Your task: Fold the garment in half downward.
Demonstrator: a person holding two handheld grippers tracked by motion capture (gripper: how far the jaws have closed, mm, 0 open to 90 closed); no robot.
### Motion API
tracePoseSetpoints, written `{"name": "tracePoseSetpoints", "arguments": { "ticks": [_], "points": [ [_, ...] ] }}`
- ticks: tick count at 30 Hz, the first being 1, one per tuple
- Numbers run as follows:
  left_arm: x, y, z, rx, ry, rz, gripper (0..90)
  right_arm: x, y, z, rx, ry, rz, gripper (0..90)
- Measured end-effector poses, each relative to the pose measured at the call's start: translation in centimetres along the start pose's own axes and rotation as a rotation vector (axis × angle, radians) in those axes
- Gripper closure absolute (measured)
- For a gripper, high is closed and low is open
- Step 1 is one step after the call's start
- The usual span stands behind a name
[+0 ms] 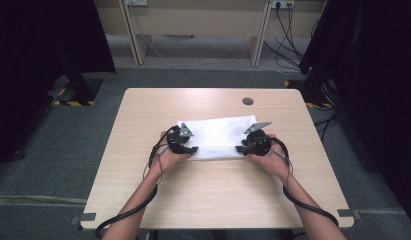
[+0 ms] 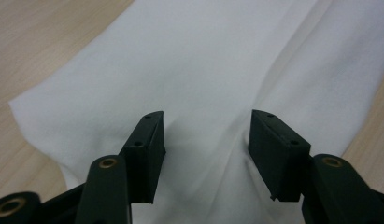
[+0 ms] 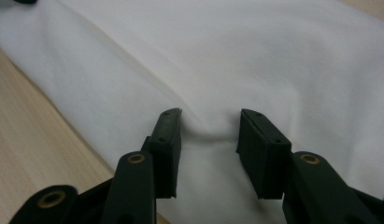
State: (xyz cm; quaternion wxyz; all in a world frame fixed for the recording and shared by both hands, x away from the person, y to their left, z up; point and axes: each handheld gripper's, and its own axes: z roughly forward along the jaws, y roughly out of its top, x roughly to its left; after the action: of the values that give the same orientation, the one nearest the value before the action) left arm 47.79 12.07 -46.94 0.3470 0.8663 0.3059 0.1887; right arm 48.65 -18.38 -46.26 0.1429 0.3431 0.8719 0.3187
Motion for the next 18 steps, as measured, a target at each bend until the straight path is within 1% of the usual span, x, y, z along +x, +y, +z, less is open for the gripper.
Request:
{"name": "tracePoseSetpoints", "arguments": {
  "ticks": [3, 6, 8, 9, 10, 13, 14, 16, 18],
  "points": [
    [0.1, 0.1, -0.5, -0.017, 0.013, -0.002, 43.4, 0.1, 0.1, -0.2, 0.003, -0.014, -0.005, 56.6],
    [0.2, 0.1, -1.5, -0.037, 0.038, 0.003, 43.4, -0.2, 0.3, -1.1, -0.035, -0.028, 0.004, 56.7],
    [0.3, -0.1, -2.0, -0.040, 0.049, 0.003, 43.3, -0.7, 0.3, -1.8, -0.042, -0.050, 0.015, 56.8],
    [0.3, -0.3, -2.4, -0.036, 0.059, 0.012, 43.3, -1.0, 0.2, -2.0, -0.047, -0.059, 0.023, 57.1],
    [0.3, -0.5, -2.7, -0.034, 0.065, 0.011, 43.3, -1.5, -0.1, -2.3, -0.049, -0.074, 0.039, 57.1],
    [0.6, -1.2, -3.3, -0.027, 0.085, 0.005, 43.3, -2.6, -0.9, -2.8, -0.034, -0.113, 0.067, 57.6],
    [0.8, -1.5, -3.4, -0.023, 0.090, -0.005, 43.3, -2.9, -1.2, -2.9, -0.026, -0.118, 0.078, 57.7],
    [1.2, -2.0, -3.6, -0.018, 0.098, -0.020, 43.4, -3.4, -1.8, -2.9, -0.009, -0.126, 0.081, 58.0],
    [1.4, -2.4, -3.7, -0.029, 0.095, -0.037, 43.2, -3.5, -2.3, -2.8, 0.001, -0.131, 0.074, 58.2]
  ]
}}
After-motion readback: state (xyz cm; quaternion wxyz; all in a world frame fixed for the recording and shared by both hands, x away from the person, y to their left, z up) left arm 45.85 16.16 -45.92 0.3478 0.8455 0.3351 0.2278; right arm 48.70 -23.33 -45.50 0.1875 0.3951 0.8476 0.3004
